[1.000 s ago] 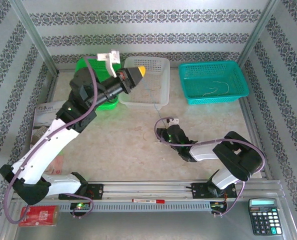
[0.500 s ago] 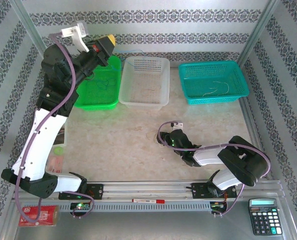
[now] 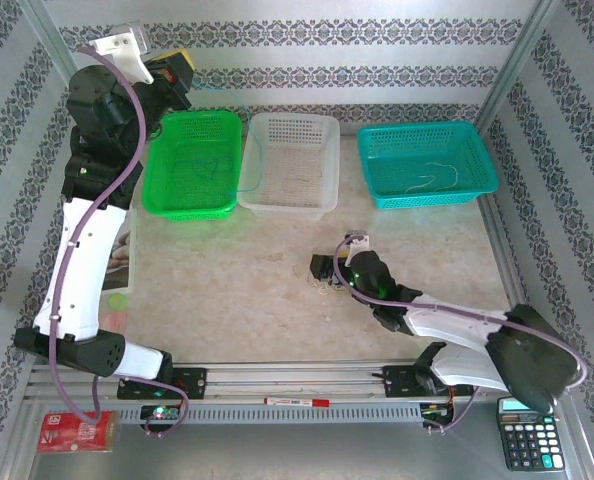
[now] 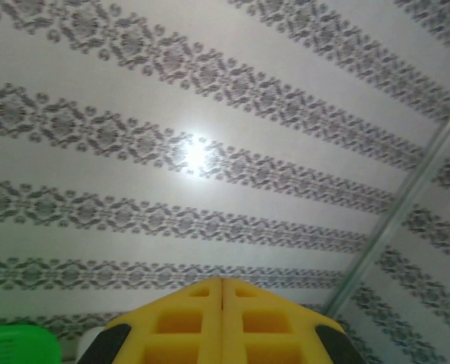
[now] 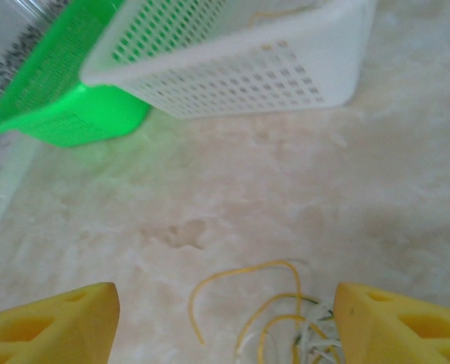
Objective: Untangle the cables
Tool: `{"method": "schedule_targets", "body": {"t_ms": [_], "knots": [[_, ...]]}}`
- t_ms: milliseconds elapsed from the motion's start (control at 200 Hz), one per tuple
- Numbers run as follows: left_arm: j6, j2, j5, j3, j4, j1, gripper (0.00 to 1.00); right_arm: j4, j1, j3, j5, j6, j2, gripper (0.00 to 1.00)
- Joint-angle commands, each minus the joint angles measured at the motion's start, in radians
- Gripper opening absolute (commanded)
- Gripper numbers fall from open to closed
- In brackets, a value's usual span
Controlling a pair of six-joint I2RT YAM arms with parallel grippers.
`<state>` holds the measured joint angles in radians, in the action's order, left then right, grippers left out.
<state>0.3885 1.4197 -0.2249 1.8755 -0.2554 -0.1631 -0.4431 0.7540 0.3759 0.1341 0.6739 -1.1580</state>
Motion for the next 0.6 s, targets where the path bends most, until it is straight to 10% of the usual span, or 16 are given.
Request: {"method": "schedule_targets", "body": {"t_ms": [0,595], "knots": [[-0.061,0.013,0.026,-0.033,0.023,0.037,0.00,0.124,-0.022,0.026,-0.036,-0.021,0.091,0.75],[-0.067,0.269,-0.020,-0.111,0.191,0.163,0.00,0.438,-0.114,0.041,-0.102,-0.011,0.369,0.72]]}}
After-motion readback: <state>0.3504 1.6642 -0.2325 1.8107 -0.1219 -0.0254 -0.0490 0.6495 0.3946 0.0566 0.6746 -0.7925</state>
